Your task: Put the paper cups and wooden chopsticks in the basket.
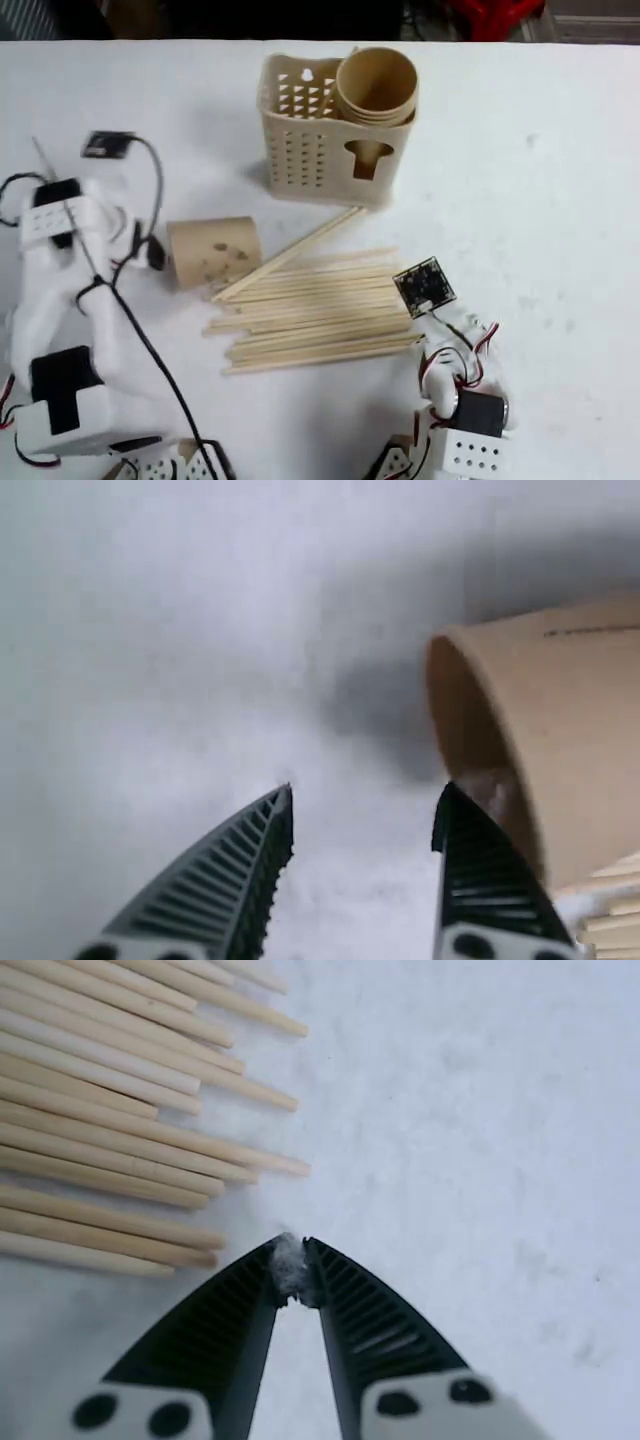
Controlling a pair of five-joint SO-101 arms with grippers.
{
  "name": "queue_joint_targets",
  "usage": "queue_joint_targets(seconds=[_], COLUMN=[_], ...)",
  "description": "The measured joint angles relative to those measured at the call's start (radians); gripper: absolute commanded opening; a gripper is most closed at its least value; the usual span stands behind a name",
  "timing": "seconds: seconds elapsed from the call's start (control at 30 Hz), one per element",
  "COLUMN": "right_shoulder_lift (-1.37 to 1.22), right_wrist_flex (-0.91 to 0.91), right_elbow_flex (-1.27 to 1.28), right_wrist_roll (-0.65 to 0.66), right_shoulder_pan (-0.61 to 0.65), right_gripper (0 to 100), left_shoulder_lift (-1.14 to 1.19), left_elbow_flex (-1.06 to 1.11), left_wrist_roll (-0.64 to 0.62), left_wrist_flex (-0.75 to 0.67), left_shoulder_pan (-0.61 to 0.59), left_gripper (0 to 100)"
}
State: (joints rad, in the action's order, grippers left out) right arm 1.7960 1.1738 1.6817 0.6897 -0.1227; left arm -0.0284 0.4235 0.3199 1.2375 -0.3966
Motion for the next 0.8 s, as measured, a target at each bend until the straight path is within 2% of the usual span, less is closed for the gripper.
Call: queue_joint_targets(seconds=[0.17,0.47,0.8], right_shoulder_lift=[0.0,0.0,0.0], right_wrist_flex=[0.0,0.0,0.0], right_elbow_flex=[0.0,0.0,0.0], right_wrist_roll=[0.0,0.0,0.0], right_shoulder_pan=[0.0,0.0,0.0], right_gripper=[1.7,1.7,1.7], left_shoulder_lift=[0.0,0.0,0.0], left_elbow_flex=[-0.02,-0.311,-0.44], left_wrist_roll=[-0.071,-0.183,-0.175], left_wrist_flex=[0.005,0.164,0.195], left_shoulder_pan=[0.127,0.367,0.618], left_gripper=[24,23,23])
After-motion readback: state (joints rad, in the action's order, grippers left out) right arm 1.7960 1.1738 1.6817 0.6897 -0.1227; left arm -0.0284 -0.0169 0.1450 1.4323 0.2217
